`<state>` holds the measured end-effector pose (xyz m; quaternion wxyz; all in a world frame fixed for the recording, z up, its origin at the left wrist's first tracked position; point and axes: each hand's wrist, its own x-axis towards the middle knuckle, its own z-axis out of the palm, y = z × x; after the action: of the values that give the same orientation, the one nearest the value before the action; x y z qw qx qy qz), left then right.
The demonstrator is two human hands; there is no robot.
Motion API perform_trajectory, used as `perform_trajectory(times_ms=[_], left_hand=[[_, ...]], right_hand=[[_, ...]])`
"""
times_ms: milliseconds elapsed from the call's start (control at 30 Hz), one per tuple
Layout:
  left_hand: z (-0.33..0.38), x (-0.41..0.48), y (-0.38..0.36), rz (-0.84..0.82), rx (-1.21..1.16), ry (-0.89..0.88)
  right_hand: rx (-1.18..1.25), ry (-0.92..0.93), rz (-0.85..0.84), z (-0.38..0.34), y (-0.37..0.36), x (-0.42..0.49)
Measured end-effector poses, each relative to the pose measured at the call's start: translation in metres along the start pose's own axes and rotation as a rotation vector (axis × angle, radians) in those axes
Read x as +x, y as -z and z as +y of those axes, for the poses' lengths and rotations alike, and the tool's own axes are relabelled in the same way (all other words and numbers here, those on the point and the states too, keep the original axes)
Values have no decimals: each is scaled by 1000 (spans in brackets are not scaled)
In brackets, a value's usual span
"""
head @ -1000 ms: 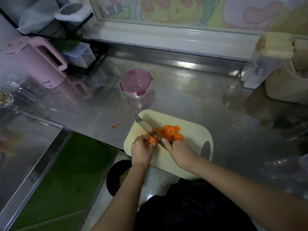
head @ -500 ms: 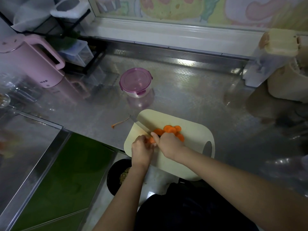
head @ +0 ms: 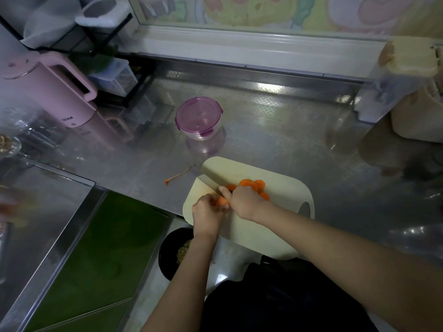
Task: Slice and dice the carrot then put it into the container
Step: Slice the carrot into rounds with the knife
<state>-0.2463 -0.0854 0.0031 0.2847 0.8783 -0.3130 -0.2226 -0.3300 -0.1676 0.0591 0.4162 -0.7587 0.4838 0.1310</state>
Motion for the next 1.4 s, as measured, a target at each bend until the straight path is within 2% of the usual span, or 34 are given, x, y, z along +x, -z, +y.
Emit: perform_trajectory(times_ms=[100, 200, 267, 367, 467, 567, 633, 1133, 1400], left_hand=[[-1, 3, 0, -2, -7, 31], [-1, 2, -1, -8, -12, 35], [0, 1, -1, -9, -6, 32], [3, 1, 1, -9, 1, 31], [3, 1, 3, -15, 6, 28], [2, 1, 3, -19, -4, 22], [2, 1, 4, -17, -4, 14], [1, 3, 3, -26, -31, 24], [1, 2, 3, -17, -39, 69]], right_hand=[[-100, 119, 15, 18, -4, -3], [127, 107, -10, 39, -9, -13], [154, 28, -20, 42, -13, -21], [-31, 27, -16, 45, -20, -15], [79, 6, -14, 47, -31, -2], [35, 85, 30, 39, -35, 3], [3, 73, 38, 33, -36, 6], [196, 97, 96, 56, -15, 20], [254, 197, 159, 55, -14, 3]])
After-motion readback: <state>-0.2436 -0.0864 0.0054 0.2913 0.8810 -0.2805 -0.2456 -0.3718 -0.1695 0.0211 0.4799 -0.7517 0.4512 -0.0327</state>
